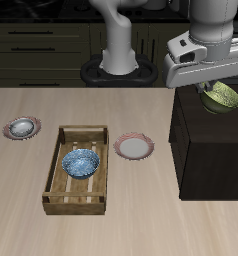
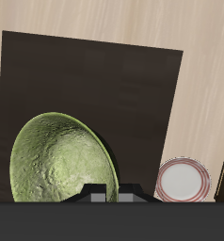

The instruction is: Place the white bowl on the off-center plate and place the green bowl on top of the wooden shelf

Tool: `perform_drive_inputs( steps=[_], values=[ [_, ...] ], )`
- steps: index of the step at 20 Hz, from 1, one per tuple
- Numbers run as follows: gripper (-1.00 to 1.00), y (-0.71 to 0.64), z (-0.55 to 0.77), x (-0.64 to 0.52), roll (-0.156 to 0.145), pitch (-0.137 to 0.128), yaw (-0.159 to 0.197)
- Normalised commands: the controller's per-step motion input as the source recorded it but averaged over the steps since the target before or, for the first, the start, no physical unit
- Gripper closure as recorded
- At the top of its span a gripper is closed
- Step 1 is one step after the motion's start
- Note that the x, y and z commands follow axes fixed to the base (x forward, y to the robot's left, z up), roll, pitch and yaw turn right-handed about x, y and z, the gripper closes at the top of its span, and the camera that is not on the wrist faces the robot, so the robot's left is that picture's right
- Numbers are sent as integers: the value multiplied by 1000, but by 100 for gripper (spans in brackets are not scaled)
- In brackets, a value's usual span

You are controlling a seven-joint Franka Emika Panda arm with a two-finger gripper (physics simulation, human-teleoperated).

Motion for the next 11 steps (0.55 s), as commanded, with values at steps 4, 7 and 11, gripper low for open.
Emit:
perform_drive_inputs(
  steps=[4, 7, 11],
  values=[
    [-100, -162, -75, 41, 4, 26, -6],
    [-100, -72, -31, -20, 6, 14, -13],
    [-100, -61, 52, -14, -13, -15, 1]
  ],
)
